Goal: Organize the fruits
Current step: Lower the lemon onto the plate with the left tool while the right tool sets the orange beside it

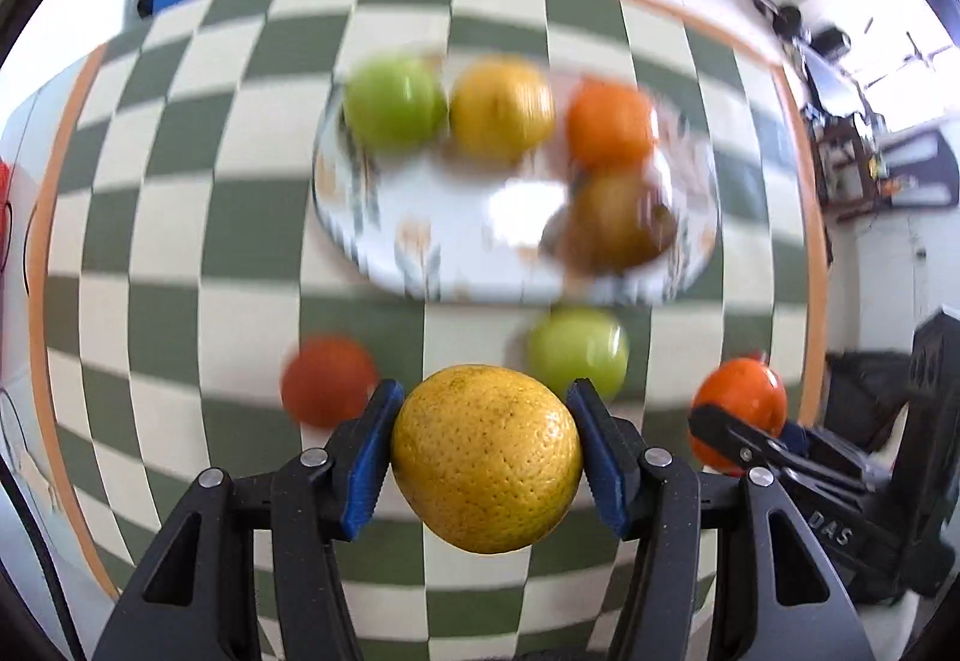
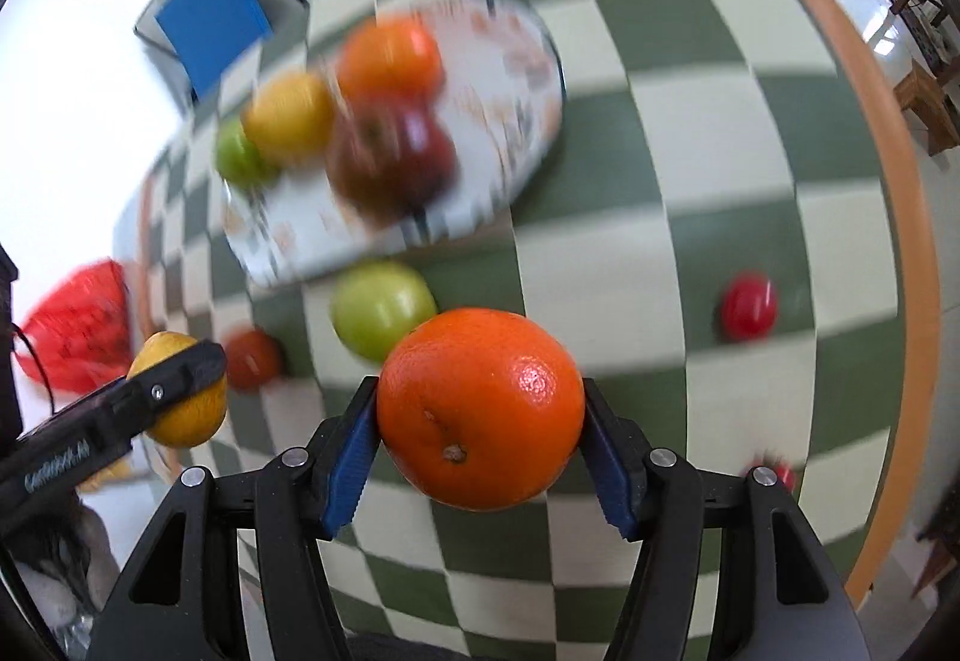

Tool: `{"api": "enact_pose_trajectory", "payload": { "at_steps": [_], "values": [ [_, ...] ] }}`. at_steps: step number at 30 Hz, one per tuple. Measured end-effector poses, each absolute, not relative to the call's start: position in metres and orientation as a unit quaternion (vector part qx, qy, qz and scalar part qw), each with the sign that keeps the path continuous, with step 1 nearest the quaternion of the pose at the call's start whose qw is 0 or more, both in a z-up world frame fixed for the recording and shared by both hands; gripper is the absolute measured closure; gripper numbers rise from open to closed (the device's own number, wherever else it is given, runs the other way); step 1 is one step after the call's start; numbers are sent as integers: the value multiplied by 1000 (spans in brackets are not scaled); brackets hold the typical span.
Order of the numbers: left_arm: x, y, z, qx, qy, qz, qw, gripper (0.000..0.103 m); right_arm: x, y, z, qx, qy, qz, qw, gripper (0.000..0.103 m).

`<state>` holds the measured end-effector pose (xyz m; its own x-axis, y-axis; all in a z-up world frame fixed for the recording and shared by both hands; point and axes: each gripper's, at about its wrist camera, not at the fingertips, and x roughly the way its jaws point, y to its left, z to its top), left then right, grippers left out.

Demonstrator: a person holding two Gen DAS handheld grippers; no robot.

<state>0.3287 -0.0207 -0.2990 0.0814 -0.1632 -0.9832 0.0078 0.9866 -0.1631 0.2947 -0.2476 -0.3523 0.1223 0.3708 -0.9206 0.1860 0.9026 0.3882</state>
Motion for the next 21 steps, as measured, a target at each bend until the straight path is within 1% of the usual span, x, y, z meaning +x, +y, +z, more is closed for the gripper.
{"api": "enact_pose_trajectory", "payload": {
  "at_steps": [4,10,16,21],
  "values": [
    [375,-20,-309,-67,682,-38,727,49,347,-261,-339,212,647,55,731,38],
    [409,-14,-346,-72,713,-17,697,49,414,-268,-351,197,657,39,726,38],
    [414,-8,-366,-69,724,-3,686,49,446,-250,-379,164,677,33,717,38],
    [419,-2,-375,-70,728,3,682,48,452,-242,-388,156,685,35,710,38]
  ]
}}
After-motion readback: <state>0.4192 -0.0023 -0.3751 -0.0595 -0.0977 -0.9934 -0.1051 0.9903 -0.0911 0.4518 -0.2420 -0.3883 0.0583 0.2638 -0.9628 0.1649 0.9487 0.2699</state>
